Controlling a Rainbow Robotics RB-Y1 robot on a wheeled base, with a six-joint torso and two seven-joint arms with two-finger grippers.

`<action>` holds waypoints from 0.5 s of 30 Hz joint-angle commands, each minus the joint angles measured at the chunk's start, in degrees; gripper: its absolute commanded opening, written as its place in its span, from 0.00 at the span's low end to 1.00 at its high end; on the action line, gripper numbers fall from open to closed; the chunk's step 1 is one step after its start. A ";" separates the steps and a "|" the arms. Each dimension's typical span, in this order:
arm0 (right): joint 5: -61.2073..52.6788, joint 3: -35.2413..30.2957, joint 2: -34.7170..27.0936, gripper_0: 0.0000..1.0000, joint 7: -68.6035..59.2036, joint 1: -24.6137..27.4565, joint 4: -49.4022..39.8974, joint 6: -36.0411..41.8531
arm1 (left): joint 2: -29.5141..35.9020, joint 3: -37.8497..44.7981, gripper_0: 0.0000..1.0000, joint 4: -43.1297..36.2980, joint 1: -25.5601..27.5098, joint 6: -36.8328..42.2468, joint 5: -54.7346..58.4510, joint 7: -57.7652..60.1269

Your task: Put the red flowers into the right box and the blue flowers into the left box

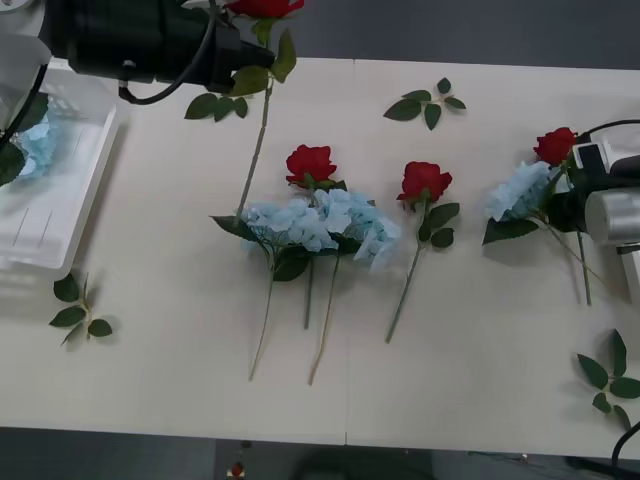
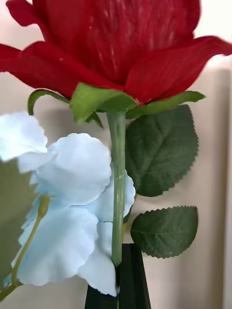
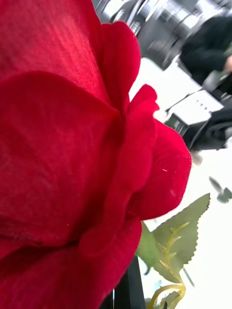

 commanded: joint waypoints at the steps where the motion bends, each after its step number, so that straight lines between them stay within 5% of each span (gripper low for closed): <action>1: -1.35 -2.05 -1.92 0.00 4.26 -1.51 -5.52 4.27 | -2.77 0.02 0.00 -5.07 3.55 -7.43 4.85 -7.70; 9: -10.05 -5.57 -4.30 0.00 6.55 -1.51 -10.70 8.93 | -8.40 0.02 0.00 -15.44 13.48 -17.10 6.17 -17.20; 15: -18.57 -7.15 -5.26 0.00 8.48 -1.51 -12.73 8.93 | -10.60 -0.59 0.00 -20.62 15.59 -18.25 6.43 -19.30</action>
